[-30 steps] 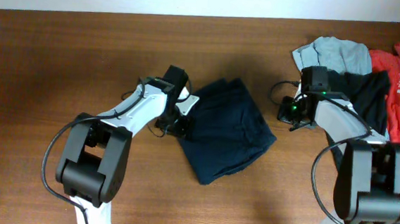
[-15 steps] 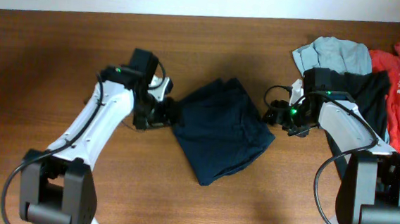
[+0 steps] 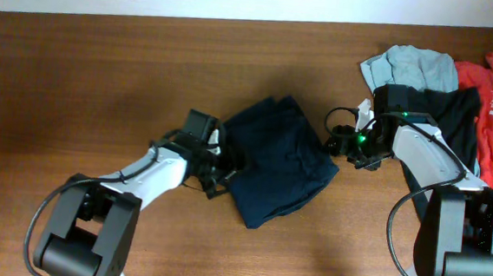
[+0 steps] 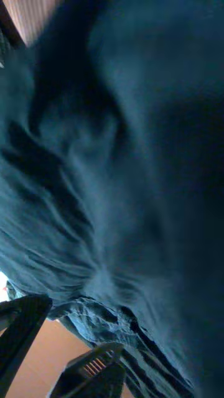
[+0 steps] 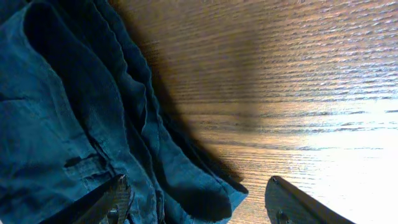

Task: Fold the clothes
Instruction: 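Drag the folded shorts left to the table's left edge with the left gripper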

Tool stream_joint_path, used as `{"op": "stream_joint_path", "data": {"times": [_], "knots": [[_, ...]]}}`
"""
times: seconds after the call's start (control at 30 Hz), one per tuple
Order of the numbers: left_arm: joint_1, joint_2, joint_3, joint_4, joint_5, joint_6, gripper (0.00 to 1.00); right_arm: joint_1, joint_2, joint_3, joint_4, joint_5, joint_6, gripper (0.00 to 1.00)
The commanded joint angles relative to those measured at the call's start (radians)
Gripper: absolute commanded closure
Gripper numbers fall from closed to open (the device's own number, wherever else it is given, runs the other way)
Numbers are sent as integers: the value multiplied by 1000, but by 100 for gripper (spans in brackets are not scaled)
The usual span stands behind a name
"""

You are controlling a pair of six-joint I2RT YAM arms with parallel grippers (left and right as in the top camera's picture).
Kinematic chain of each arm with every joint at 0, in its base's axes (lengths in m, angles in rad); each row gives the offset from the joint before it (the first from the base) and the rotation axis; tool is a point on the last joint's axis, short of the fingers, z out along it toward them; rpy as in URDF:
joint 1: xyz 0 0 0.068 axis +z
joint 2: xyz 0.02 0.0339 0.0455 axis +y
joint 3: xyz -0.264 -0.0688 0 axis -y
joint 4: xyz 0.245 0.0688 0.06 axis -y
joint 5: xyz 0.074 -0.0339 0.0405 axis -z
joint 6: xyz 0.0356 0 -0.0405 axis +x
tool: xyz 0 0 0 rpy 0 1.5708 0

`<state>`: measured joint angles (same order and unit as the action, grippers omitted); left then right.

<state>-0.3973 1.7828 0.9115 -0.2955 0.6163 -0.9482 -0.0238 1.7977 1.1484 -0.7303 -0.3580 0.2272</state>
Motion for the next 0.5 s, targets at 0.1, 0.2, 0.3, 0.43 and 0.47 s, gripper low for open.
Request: {"op": "stream_joint_path", "data": {"times": [0.1,0.2,0.3,0.43,0.47], "knots": [[-37,64,-23,87,-109,-66,25,-3,-20,13,-1,-9,-13,25],[-37,64,-23,132,-107,106,82,-3,-21,13,-11,-9,-13,25],[-15,63,-23,130,-99,213,100,-3,-21,13,-11,-9,-13,25],[118,47,-23,128,-4,253,100,-3,-20,13,-23,-9,-13,25],[181,42,-23,128,-3,254,100,-3,-20,13,-30,-8,-13,25]]}}
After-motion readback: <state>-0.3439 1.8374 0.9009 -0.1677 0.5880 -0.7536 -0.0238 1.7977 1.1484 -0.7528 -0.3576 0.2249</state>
